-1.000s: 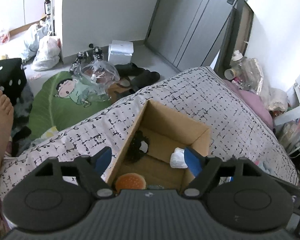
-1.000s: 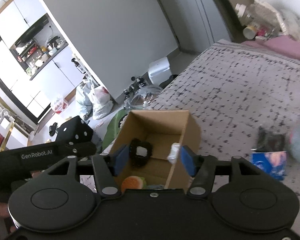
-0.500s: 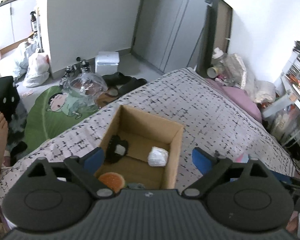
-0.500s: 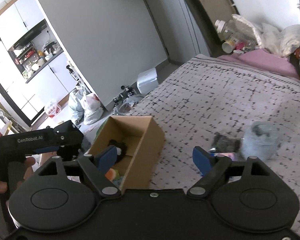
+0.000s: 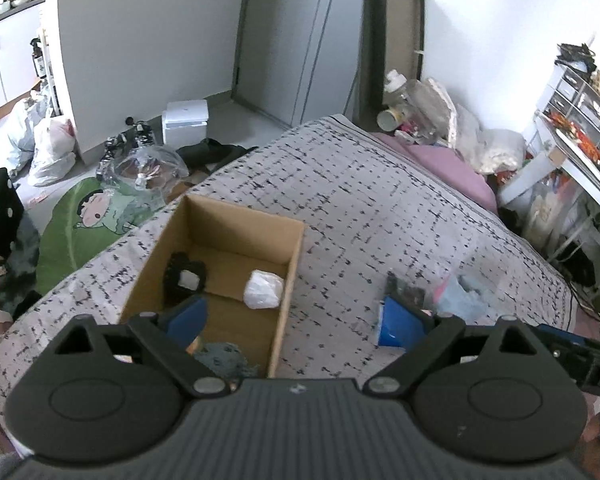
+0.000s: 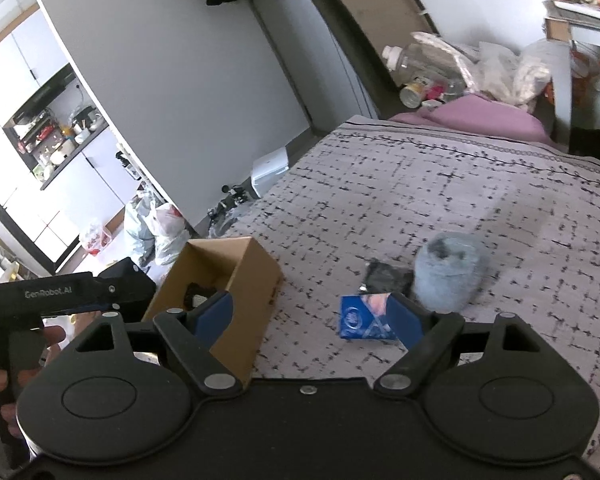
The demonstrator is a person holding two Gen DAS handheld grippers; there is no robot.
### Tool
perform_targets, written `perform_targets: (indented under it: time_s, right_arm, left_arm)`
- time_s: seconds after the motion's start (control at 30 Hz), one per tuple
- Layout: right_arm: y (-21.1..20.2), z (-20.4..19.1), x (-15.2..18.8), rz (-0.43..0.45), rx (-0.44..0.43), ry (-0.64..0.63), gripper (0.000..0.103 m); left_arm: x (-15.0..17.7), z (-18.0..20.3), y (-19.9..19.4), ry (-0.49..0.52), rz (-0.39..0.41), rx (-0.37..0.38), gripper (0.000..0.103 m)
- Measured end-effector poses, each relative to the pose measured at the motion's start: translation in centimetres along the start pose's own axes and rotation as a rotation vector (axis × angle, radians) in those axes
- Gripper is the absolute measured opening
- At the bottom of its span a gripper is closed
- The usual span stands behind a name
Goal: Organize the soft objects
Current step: 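Move the right tool to the grey fluffy plush and close on it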
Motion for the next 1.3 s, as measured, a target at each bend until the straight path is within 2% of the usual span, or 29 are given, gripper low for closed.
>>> perform_targets:
  time_s: [0.3,0.63,0.8,0.93,1.1,1.3]
  right_arm:
    - [-0.7,4.1,-0.1,0.033,0.022,0.093,0.083]
    - [-0.1,8.5,-2.4,0.106,0.090,0.231,0.082]
    - [0.9,10.2,-2.9,0.100,0.104,0.287,0.074]
    - [1.7,11.4,-2.7,0.110,0.071,0.328,0.067]
    - [2.9,13.0,-1.8,0.102,0.069,0.373,0.057]
    - [4.4,14.3,-1.0,0.087,0.051,0.412,0.052]
  left_arm:
    - [0.4,3.4,0.3,0.024,0.017,0.002,0.095]
    - [0.1,8.0,3.0,0.050,-0.007,0.053,0.092]
    - [0.1,10.3,4.4,0.070,-0.010,0.064,0.090]
    - [0.4,11.7,5.9,0.070,-0.030,0.078,0.084]
    - [1.0,13.1,8.0,0.074,-0.061,0.091,0.073]
    - [1.5,14.9,10.7,0.057,-0.105,0.118,0.056]
Point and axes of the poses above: each gripper's, at about its wrist camera, not at the fingertips, and y roughly the way its jaws point, z to its right, x to its underside, the point moved 8 cm from there along y, roughly the way its jaws point
